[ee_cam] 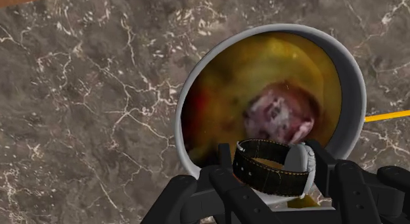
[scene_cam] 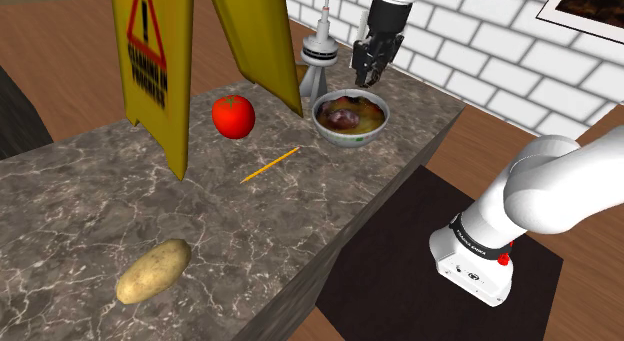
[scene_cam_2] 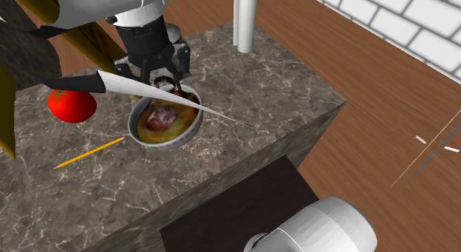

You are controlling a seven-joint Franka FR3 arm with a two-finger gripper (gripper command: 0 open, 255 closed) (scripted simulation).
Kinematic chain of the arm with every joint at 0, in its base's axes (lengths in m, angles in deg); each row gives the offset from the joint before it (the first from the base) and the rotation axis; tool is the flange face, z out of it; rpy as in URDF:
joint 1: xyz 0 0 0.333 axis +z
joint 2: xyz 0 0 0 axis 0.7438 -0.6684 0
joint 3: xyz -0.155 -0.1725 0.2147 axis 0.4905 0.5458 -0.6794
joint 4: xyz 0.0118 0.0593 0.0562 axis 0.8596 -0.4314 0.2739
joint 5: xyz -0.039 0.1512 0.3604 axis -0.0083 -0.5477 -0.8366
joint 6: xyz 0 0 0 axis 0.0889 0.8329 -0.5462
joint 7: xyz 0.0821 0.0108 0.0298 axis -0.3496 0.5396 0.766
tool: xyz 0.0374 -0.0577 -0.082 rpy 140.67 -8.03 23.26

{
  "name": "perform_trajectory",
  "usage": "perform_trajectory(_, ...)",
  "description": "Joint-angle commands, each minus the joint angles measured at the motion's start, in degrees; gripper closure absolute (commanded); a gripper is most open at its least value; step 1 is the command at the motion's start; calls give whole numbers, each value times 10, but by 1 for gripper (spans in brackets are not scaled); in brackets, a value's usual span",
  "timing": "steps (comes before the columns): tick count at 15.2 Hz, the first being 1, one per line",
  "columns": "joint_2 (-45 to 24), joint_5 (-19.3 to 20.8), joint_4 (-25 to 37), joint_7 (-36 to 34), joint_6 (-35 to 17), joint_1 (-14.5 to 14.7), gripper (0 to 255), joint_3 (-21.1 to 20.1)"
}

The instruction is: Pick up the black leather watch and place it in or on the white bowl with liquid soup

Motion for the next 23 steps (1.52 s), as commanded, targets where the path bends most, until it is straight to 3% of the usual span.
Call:
perform_trajectory(1, -9, -2, -5, -7, -14, 2, 255, -5)
perform_trajectory(12, -21, -4, -77, -7, -98, 3, 255, -8)
perform_trajectory(19, -21, -4, -77, -7, -98, 3, 255, -8)
perform_trajectory(20, -21, -4, -77, -7, -98, 3, 0, -8)
perform_trajectory(23, -21, -4, -77, -7, -98, 3, 0, -8)
